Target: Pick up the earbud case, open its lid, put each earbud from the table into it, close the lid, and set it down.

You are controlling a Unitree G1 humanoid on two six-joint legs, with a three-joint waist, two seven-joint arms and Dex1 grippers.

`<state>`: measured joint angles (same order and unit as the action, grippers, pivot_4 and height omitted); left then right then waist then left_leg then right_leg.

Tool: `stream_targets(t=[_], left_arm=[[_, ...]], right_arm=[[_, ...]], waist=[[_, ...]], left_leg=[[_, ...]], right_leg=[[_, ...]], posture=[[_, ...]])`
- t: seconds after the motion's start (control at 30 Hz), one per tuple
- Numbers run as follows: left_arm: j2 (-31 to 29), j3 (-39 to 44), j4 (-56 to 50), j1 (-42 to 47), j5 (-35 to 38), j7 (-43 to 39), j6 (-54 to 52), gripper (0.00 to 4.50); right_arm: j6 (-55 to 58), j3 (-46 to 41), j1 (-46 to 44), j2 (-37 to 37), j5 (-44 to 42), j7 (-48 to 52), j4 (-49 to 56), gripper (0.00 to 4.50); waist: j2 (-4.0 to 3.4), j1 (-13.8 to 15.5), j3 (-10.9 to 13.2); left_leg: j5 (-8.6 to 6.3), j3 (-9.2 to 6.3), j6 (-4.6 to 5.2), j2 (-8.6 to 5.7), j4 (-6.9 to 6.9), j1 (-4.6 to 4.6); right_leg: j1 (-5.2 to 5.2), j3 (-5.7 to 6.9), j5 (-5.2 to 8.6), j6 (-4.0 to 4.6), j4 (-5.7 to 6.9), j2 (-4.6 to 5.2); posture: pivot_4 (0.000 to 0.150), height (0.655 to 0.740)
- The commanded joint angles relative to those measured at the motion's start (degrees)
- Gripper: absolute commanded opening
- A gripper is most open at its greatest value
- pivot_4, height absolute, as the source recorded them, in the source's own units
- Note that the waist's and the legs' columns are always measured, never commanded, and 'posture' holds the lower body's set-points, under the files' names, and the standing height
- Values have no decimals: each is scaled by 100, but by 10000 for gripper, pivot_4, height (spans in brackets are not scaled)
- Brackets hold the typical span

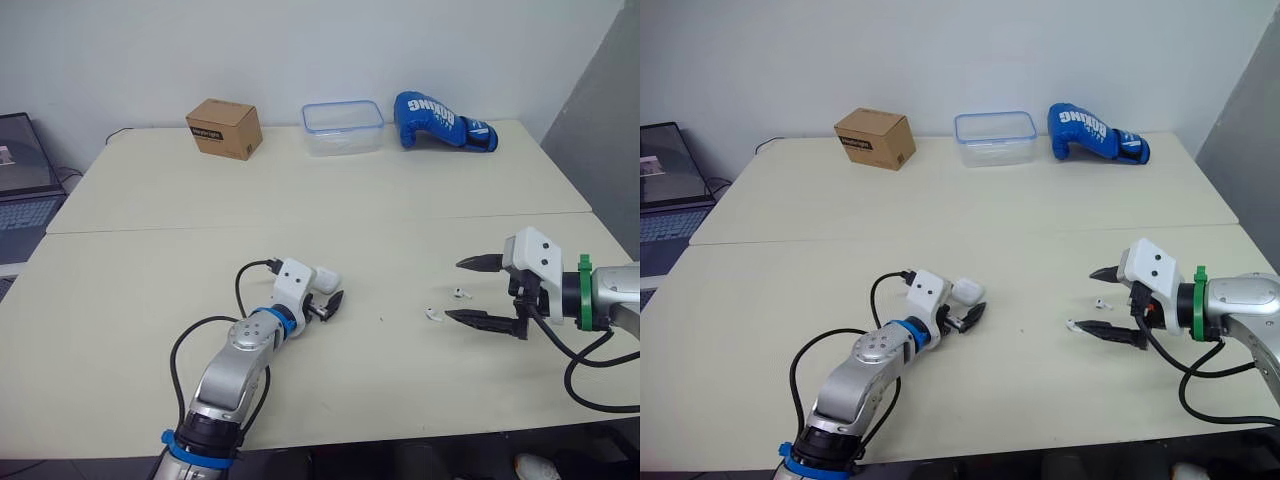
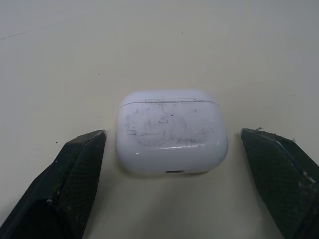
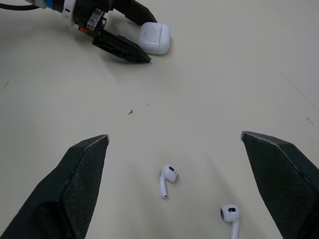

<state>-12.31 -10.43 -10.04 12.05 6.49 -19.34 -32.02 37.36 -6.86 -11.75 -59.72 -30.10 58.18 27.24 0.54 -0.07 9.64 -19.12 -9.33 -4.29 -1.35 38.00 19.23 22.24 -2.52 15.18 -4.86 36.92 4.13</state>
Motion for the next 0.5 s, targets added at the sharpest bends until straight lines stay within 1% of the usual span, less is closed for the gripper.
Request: stream_targets(t=[0.03, 0.13, 0.27, 0.5], left_arm=[[87, -77, 124, 43, -41, 24, -57, 45000], [132, -74, 123, 30, -61, 38, -60, 39366], [157, -70, 132, 35, -77, 23, -71, 27951], [108, -87, 120, 9, -140, -9, -79, 27663]], right_arm=[[-75, -142, 30, -55, 2, 40, 106, 44584], [-71, -173, 98, -45, 0, 34, 143, 45000], [-67, -192, 155, -46, -15, 27, 174, 45000], [-57, -211, 216, -53, -42, 36, 212, 45000]], waist=[[0, 1, 0], [0, 8, 0], [0, 8, 0], [0, 7, 0]], left_leg=[[0, 0, 0, 0, 0, 0], [0, 0, 0, 0, 1, -2], [1, 0, -1, -1, 0, -2], [0, 0, 0, 0, 0, -3]], right_leg=[[0, 0, 0, 0, 0, 0], [-3, 0, 0, 0, 0, 0], [-3, 0, 0, 0, -1, 0], [-3, 0, 0, -1, -1, 0]], posture=[[1500, 7400], [1500, 7400], [1500, 7400], [1500, 7400]])
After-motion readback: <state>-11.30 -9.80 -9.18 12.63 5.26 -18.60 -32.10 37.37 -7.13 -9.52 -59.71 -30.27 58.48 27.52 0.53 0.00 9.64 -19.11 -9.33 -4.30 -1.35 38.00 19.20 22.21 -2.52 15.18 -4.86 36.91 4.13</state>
